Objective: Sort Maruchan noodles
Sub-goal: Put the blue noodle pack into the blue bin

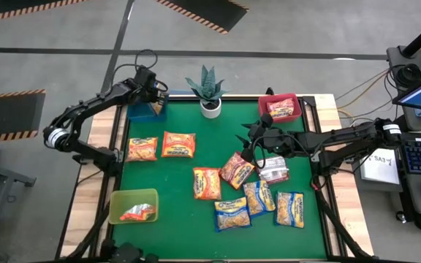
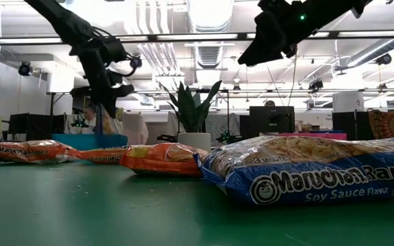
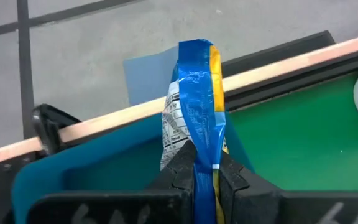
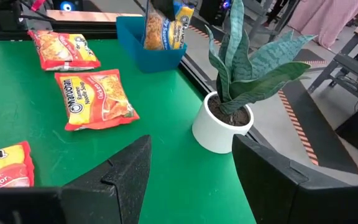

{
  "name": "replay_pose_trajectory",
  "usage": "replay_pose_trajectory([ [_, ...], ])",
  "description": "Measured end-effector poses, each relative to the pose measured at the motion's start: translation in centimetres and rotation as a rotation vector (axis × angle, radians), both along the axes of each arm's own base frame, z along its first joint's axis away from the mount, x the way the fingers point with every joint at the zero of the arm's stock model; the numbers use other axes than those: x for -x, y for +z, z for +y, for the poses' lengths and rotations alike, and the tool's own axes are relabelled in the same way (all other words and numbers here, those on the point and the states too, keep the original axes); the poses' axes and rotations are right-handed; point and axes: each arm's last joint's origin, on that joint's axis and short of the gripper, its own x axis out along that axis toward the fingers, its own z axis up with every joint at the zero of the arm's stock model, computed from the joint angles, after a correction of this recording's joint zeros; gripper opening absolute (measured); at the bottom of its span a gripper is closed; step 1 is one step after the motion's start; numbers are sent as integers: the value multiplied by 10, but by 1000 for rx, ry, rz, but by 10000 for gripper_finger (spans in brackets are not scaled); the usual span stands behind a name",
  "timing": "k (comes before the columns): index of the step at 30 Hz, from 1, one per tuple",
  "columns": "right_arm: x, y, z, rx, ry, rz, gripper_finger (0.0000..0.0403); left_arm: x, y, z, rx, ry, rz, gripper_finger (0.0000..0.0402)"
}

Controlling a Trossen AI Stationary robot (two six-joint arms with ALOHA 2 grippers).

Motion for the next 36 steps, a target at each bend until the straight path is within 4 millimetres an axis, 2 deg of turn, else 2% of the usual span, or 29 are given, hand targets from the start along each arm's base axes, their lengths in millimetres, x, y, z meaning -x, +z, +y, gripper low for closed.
replay_pose_trajectory([
  [8, 0, 0, 0, 3, 1, 3, 215, -15, -18, 2, 53, -9, 17, 5],
  [16, 0, 0, 0, 3, 1, 3, 215, -27, -19, -2, 32, -30, -18, 19],
  [22, 0, 0, 0, 3, 1, 3, 215, -29, -18, -4, 32, -39, -20, 62],
  [36, 0, 0, 0, 3, 1, 3, 215, -37, -16, -9, 48, -80, -88, 193],
])
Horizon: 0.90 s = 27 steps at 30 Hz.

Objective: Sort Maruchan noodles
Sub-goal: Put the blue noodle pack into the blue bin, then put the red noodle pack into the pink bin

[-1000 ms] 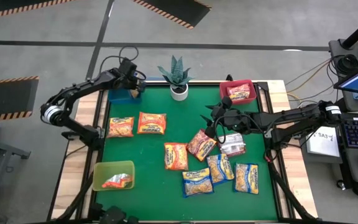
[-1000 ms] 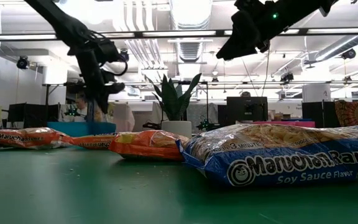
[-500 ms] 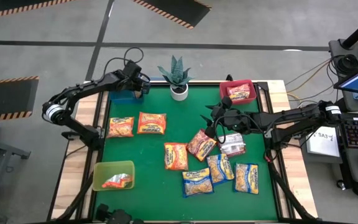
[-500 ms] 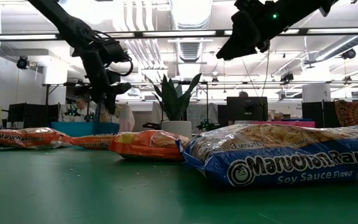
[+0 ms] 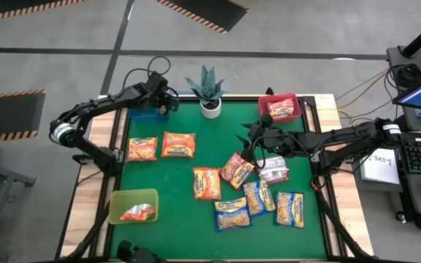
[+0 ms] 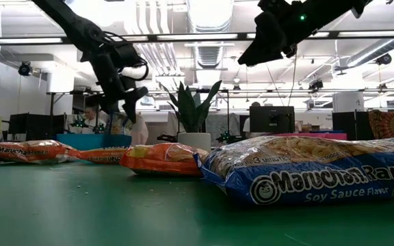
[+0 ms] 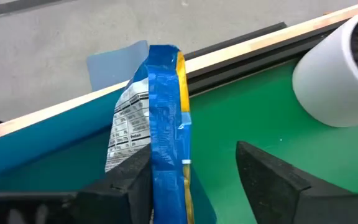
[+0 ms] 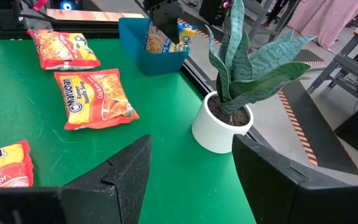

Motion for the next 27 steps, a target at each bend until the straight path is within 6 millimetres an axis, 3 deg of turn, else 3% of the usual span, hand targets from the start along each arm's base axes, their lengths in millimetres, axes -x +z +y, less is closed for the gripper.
replay_pose_trajectory([
  [7, 0, 0, 0, -3, -1, -2, 215, 8, 24, -13, -78, -84, 13, 217],
  [14, 0, 0, 0, -36, -14, -22, 215, 5, 57, -59, -222, -305, -56, 212],
  [22, 1, -7, 2, -163, 25, -61, 215, -3, 47, -134, -334, -618, -169, 208],
  [27, 6, -29, 4, -293, 33, -98, 215, 5, 40, -171, -408, -806, -222, 208],
])
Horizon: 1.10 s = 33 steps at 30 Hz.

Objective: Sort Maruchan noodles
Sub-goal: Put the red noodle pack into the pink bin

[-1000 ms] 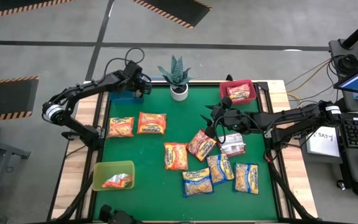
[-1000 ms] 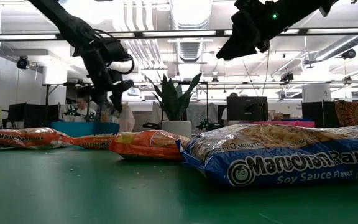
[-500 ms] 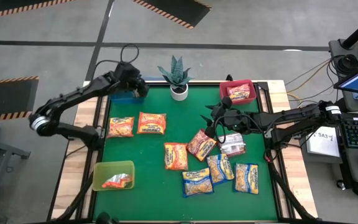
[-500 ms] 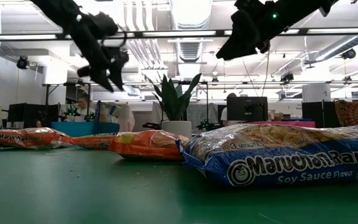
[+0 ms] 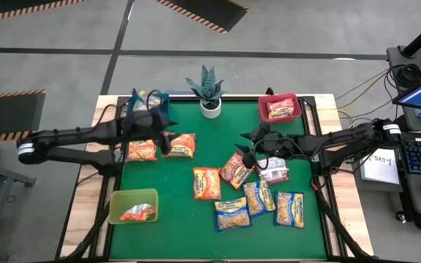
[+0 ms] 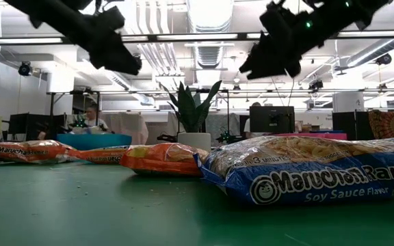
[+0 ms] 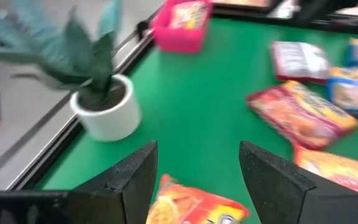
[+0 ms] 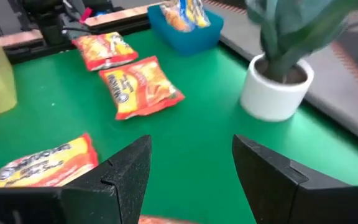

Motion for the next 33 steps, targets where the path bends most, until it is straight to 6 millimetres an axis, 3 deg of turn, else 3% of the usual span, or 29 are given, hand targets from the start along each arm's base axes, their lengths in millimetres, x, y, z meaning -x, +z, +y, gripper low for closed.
replay_pose_trajectory([
  [7, 10, -25, 0, -91, -32, -112, 214, 10, 3, -29, -99, -250, -70, 208],
  [14, 15, -32, 0, -95, -31, -199, 214, 9, 4, -37, -201, -510, -154, 207],
  [21, 11, -23, 0, -112, -35, -250, 214, -6, -23, -36, -261, -496, -334, 207],
  [33, 5, -10, -1, -100, -37, -286, 214, -7, -22, -36, -259, -501, -260, 207],
])
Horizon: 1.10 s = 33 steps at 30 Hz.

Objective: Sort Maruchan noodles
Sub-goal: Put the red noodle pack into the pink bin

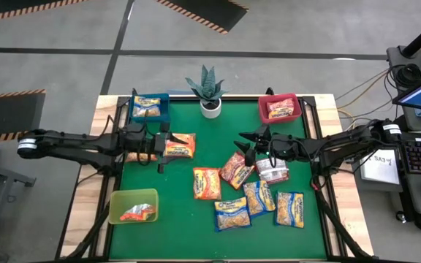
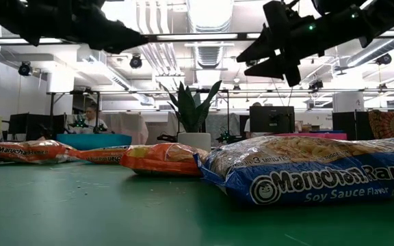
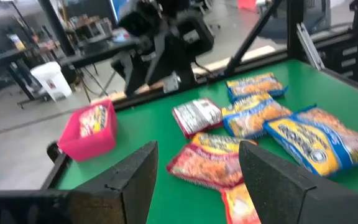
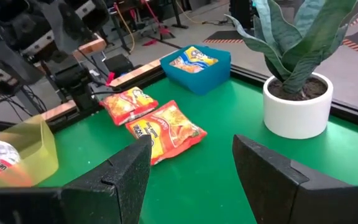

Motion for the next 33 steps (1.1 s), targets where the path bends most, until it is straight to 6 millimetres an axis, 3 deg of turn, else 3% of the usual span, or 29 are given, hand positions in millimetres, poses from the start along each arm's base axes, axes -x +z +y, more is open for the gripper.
replay_pose_trajectory([
  [12, 1, -4, 0, -81, -21, 5, 214, 0, 0, 0, 11, 4, 81, 207],
  [18, 1, -4, -1, -75, -43, 6, 214, 0, 0, 3, 1, 87, 83, 207],
  [27, -8, -20, -1, -102, -55, 47, 214, 0, -1, 3, -2, 105, 91, 207],
  [33, -20, -16, 0, 14, -22, -64, 214, 0, -1, 3, -2, 105, 91, 207],
])
